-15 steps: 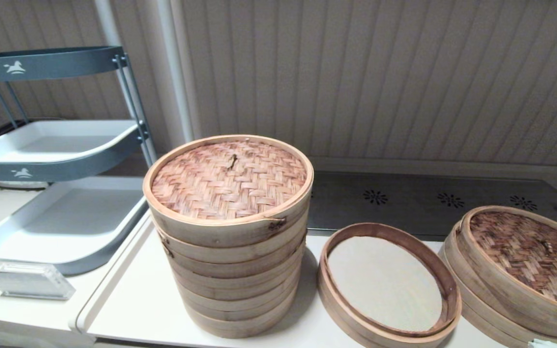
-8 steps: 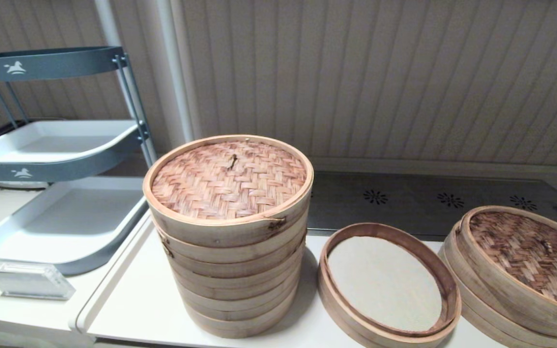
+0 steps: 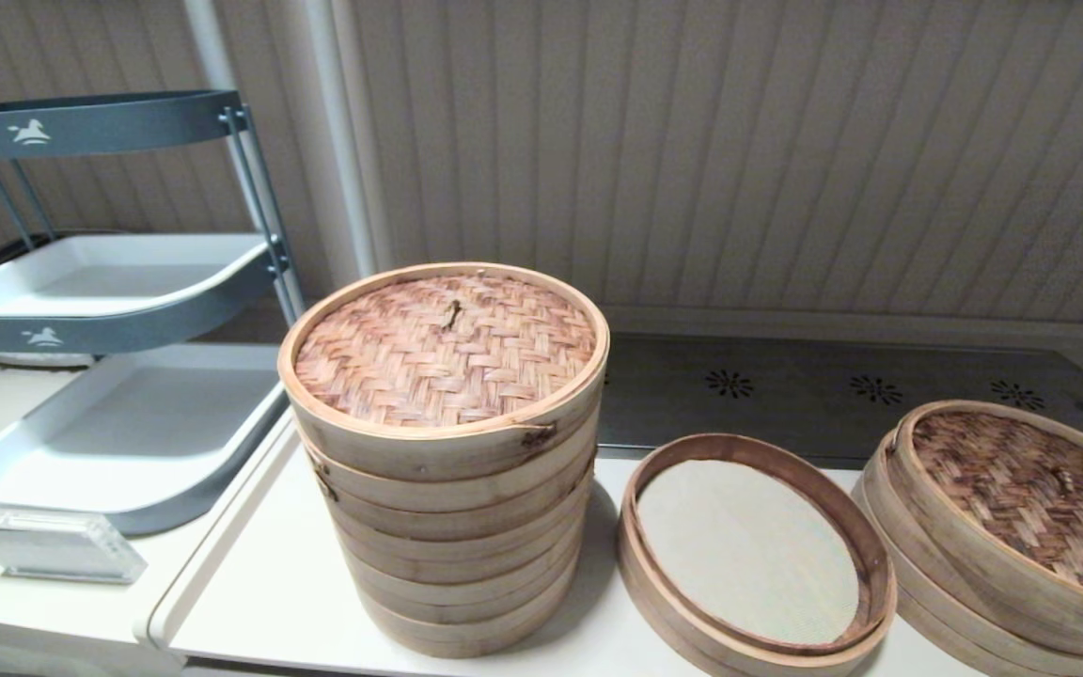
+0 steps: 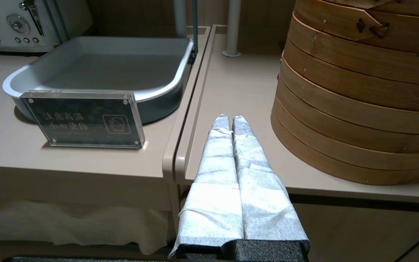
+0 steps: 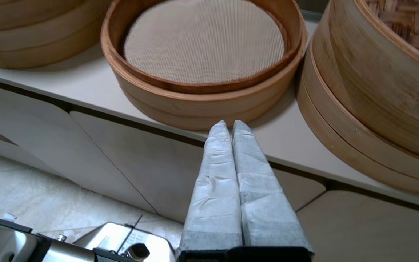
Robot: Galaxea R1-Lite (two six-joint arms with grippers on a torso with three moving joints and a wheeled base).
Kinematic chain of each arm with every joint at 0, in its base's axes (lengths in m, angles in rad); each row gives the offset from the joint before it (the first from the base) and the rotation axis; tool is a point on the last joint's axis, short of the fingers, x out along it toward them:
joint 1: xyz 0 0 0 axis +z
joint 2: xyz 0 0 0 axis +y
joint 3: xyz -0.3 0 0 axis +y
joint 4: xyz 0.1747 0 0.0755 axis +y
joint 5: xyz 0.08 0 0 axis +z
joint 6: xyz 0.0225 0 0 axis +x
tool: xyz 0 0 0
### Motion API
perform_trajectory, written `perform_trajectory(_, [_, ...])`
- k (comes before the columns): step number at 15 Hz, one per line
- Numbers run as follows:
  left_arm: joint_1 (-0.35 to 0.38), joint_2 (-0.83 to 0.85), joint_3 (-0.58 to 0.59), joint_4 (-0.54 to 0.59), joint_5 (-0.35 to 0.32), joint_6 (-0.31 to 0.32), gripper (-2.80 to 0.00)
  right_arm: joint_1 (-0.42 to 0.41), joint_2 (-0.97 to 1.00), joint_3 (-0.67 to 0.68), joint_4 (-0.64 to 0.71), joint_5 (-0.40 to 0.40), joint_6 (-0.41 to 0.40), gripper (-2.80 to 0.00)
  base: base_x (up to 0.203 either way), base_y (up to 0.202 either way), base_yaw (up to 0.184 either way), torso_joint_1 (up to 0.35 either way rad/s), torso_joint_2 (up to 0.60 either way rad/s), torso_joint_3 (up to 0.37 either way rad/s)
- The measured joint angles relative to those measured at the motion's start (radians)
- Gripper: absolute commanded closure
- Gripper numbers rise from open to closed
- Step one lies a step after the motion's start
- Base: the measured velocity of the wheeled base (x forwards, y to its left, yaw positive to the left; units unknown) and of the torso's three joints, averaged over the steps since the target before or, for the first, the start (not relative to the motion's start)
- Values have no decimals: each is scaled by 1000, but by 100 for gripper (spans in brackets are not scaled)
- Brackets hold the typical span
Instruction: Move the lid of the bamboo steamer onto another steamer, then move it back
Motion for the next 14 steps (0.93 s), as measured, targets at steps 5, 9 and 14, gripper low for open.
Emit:
perform_trajectory(5, [0, 0, 0, 0, 0, 0, 0, 74, -168, -4, 67, -211, 10, 0, 0, 0, 0, 0, 0, 0])
perform_trajectory(9, [0, 0, 0, 0, 0, 0, 0, 81, -296, 41, -19, -320, 9, 0, 0, 0, 0, 0, 0, 0])
perform_trajectory(14, [1, 0, 0, 0, 1, 0, 0, 83, -325, 44, -26, -325, 27, 0, 0, 0, 0, 0, 0, 0])
